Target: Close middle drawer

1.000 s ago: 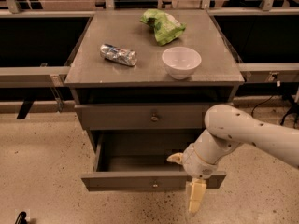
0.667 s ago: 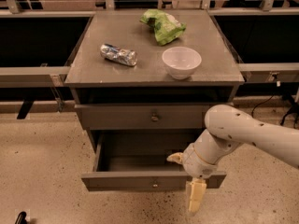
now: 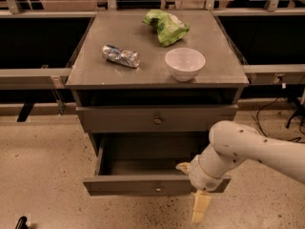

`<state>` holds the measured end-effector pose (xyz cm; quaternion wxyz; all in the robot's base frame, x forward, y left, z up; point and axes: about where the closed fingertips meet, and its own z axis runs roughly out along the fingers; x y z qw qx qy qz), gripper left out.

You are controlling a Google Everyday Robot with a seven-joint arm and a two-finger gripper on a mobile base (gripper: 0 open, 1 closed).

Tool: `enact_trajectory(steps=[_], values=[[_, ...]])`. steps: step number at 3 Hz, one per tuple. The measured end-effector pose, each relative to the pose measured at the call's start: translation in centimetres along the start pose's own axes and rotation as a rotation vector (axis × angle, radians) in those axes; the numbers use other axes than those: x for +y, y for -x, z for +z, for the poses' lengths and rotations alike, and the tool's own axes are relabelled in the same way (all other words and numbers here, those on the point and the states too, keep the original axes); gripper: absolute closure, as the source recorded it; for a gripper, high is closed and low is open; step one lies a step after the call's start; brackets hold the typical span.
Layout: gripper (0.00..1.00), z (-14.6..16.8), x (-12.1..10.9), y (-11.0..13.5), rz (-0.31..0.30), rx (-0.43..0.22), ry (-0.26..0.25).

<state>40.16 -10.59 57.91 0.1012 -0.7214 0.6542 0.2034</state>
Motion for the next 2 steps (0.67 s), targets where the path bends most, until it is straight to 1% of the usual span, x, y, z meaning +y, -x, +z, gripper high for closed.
enact_trajectory(steps=[1, 2], values=[[0.00, 1.72, -1.17, -1.20, -0.001, 0.037, -0.171], [0.00, 1.65, -2.06, -1.47, -0.003, 0.038, -0.270]])
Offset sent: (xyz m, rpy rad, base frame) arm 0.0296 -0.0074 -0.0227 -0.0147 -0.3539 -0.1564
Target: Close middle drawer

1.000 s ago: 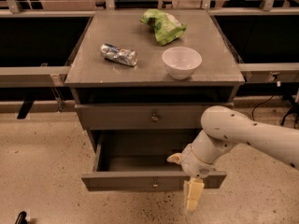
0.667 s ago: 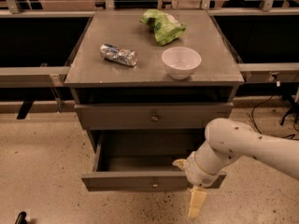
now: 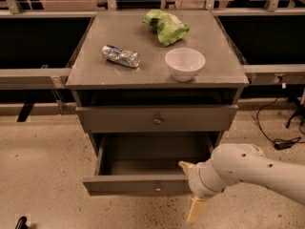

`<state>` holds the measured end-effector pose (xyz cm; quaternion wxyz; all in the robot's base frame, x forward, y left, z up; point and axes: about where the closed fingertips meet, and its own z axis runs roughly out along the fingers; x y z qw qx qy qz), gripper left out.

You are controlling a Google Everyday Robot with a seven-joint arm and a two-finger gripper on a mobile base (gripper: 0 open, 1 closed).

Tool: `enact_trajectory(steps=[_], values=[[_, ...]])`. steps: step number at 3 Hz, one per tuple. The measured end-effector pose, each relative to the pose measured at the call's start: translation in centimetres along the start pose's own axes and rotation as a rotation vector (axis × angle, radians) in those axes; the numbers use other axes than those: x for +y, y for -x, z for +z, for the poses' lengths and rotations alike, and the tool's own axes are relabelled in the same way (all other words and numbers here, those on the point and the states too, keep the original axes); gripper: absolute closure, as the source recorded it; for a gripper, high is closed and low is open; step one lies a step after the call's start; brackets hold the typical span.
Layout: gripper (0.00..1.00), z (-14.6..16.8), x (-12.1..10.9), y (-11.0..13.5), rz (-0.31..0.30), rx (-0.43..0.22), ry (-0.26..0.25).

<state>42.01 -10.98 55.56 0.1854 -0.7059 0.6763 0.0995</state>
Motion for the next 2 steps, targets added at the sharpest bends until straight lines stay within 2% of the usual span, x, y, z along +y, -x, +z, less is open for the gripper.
enact_trajectory(steps=[1, 2], values=[[0.00, 0.0, -0.1, 0.0, 0.000, 0.000, -0.011], [0.00, 1.6, -0.4, -0.6, -0.020, -0.028, 0.006]])
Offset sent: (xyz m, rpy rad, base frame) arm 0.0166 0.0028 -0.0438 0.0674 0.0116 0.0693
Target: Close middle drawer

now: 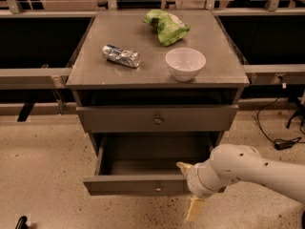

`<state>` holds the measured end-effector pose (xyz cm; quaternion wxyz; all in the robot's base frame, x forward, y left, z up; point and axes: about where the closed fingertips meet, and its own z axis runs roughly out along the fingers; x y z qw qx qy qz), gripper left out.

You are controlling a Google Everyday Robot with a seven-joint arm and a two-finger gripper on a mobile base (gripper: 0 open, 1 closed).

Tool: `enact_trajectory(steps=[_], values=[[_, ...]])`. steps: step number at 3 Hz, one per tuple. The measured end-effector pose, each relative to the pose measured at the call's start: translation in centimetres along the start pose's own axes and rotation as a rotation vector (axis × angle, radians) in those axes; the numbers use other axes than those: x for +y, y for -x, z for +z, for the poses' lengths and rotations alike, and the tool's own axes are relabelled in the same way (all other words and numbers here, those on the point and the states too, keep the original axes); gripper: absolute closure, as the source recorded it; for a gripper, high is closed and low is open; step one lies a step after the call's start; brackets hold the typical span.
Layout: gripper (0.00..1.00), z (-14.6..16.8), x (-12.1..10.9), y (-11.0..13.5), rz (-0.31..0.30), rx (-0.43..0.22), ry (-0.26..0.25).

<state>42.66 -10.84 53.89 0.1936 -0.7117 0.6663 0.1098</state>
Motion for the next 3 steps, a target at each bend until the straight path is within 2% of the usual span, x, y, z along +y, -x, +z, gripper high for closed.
enact_trajectory(steps=[1, 3], values=[[0.17, 2.5, -0.4, -1.6, -0.016, -0.017, -0.007], [0.63, 5.7, -1.1, -4.3, -0.017, -0.014, -0.045]])
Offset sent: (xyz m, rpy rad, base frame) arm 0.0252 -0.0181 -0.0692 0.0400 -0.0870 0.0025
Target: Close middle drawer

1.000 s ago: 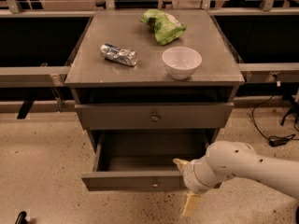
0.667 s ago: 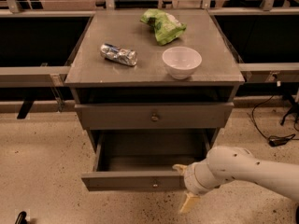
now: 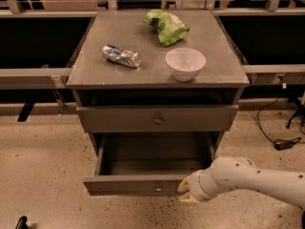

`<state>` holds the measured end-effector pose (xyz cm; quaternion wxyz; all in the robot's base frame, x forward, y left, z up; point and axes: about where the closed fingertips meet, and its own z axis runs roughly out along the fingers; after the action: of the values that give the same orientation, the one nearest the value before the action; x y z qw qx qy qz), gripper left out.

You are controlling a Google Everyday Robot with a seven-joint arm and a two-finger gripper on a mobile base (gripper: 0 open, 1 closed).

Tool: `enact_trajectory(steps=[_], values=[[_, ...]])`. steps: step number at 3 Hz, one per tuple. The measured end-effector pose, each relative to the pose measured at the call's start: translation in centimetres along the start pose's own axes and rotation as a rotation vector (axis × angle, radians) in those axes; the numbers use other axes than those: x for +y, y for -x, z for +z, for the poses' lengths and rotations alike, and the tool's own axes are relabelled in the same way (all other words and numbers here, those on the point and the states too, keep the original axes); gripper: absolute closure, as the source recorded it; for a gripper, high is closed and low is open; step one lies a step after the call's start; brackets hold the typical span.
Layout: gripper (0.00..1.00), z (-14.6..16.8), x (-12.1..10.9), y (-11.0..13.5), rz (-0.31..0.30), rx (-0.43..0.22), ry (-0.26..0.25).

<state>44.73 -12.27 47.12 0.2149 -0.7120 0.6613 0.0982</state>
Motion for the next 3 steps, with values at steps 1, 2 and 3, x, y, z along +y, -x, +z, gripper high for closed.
enact_trajectory(steps=[1, 2, 3], values=[[0.87, 1.87, 0.04, -1.41, 0.006, 0.049, 0.007], [1.00, 2.36, -0.09, -1.62, 0.011, 0.062, 0.010], [1.00, 2.61, -0.14, -1.71, 0.013, 0.059, 0.015]])
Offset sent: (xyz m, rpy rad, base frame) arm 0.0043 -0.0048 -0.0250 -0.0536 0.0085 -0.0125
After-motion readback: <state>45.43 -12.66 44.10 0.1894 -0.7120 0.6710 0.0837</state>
